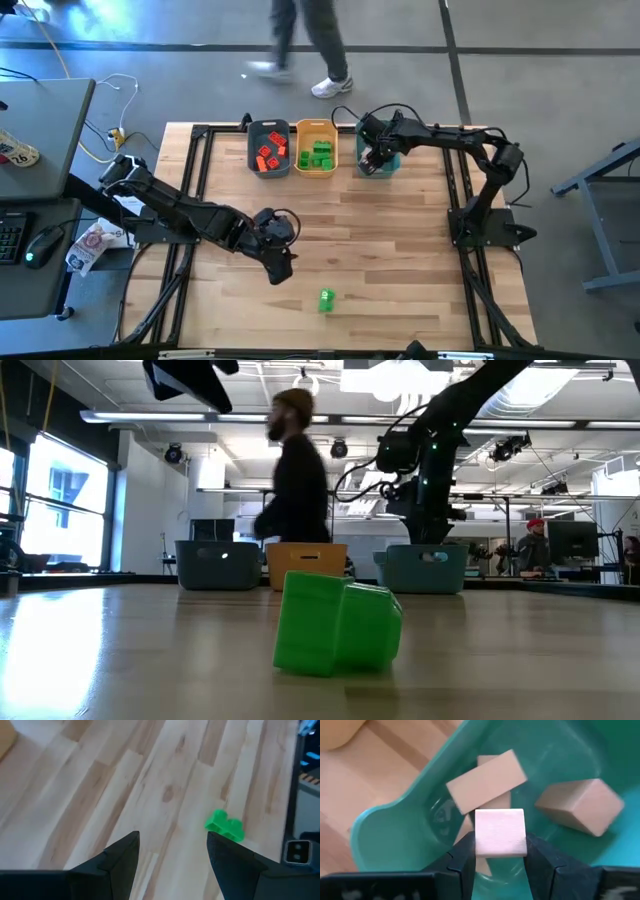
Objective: Sort & place blocks by color
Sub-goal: Put the brown block into the green bin, then put the green game piece into the yellow bin
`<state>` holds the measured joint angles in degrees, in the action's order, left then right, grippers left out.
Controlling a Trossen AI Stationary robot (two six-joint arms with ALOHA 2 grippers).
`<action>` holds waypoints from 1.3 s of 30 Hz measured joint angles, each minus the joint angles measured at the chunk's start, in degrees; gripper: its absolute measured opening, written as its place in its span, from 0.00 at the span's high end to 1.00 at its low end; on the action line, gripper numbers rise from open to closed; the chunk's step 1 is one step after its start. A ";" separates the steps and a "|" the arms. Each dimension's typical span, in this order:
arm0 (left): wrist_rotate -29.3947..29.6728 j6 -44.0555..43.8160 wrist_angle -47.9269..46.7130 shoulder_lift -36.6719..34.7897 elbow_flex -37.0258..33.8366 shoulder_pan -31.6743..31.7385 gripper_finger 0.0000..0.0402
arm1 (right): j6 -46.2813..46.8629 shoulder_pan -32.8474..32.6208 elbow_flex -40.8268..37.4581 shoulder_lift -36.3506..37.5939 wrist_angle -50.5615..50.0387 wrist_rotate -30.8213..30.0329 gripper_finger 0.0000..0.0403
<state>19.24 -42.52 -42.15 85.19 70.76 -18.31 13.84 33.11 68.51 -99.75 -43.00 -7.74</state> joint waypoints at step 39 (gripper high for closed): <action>10.13 5.11 -13.52 0.96 0.06 -5.35 0.46 | 4.03 -13.70 0.02 9.56 -0.40 2.23 0.53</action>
<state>29.36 -37.41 -55.67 86.15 70.83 -23.66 17.87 19.40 68.53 -90.19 -43.40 -5.51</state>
